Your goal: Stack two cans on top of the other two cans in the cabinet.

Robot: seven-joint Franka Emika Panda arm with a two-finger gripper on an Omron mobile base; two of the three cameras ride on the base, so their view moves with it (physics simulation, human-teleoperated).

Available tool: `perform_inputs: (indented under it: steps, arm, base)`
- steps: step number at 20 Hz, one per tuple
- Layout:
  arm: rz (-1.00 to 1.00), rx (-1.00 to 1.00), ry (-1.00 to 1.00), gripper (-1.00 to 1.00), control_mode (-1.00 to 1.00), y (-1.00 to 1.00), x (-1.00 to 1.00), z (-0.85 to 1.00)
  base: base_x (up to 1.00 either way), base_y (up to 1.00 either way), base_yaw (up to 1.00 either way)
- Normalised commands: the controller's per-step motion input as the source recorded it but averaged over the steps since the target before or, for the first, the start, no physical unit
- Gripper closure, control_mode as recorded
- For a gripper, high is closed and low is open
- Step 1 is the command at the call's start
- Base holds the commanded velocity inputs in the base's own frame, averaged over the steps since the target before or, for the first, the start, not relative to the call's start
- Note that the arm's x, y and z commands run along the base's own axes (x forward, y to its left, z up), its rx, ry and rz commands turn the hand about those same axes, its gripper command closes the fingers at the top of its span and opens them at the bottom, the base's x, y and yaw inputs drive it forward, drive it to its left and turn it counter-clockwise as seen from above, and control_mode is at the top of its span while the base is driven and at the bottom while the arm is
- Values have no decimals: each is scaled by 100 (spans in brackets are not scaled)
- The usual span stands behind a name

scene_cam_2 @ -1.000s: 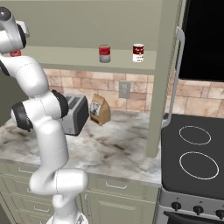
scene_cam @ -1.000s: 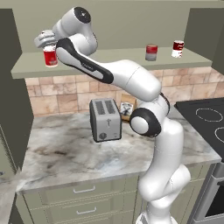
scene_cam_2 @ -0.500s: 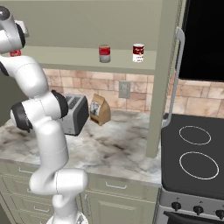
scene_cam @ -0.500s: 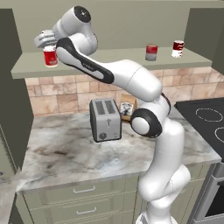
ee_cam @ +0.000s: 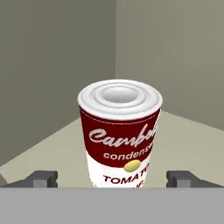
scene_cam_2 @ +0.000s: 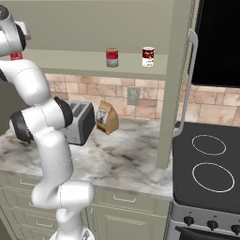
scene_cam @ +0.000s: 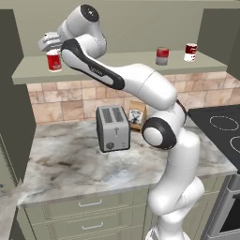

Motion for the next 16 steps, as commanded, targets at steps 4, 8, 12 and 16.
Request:
perform_inputs:
  steps: [4, 8, 12, 16]
  arm:
    - [0, 0, -5, -100, -100, -22, -30, -7]
    - [0, 1, -13, -100, -100, -29, -29, -6]
    - [0, 4, -9, -100, -100, -38, -38, -6]
    - [0, 6, -11, -100, -100, -41, -45, -16]
  base:
    - [0, 0, 0]
    - [0, 0, 0]
    - [0, 0, 0]
    - [0, 0, 0]
